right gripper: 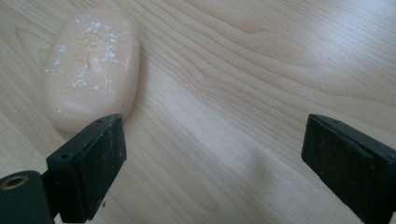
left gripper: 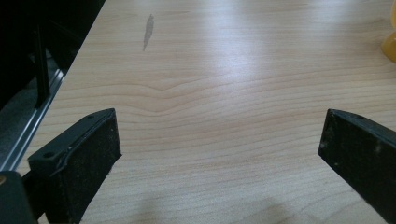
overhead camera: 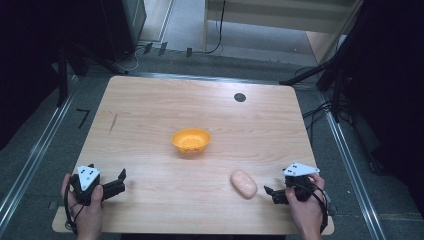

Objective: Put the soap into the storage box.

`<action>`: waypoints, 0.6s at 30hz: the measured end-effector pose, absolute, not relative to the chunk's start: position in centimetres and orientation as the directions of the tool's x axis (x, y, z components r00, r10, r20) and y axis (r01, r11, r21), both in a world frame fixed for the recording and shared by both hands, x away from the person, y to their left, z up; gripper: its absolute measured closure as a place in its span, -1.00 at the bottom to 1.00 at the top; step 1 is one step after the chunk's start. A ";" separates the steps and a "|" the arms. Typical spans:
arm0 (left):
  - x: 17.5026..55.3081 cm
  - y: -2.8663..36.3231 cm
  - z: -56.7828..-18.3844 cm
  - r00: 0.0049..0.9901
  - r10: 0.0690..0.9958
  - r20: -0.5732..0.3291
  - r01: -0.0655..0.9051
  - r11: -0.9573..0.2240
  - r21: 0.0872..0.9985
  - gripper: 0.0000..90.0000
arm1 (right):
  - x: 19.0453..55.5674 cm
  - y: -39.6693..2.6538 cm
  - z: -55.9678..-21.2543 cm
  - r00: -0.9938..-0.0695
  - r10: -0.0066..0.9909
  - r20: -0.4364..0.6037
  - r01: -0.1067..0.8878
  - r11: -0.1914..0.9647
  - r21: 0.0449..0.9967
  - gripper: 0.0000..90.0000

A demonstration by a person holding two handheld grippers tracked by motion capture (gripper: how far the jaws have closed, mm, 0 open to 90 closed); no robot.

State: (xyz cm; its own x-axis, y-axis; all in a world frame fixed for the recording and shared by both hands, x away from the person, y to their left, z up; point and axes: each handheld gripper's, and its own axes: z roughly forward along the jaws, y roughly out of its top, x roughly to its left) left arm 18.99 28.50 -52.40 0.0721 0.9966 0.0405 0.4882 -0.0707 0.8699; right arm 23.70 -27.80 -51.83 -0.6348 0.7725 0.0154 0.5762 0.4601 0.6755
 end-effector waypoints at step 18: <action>19.0 28.4 -52.4 0.075 0.996 0.043 0.495 -0.075 0.866 -1.00 | 23.9 -25.2 -51.7 -0.672 0.740 0.006 0.560 0.504 0.658 -0.84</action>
State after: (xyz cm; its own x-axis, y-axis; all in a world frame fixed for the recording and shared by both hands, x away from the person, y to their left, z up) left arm 19.05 28.40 -52.42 0.0755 0.9962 0.0429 0.4947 -0.0748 0.8658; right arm 23.86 -25.24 -51.65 -0.6723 0.7403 0.0057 0.5602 0.5036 0.6576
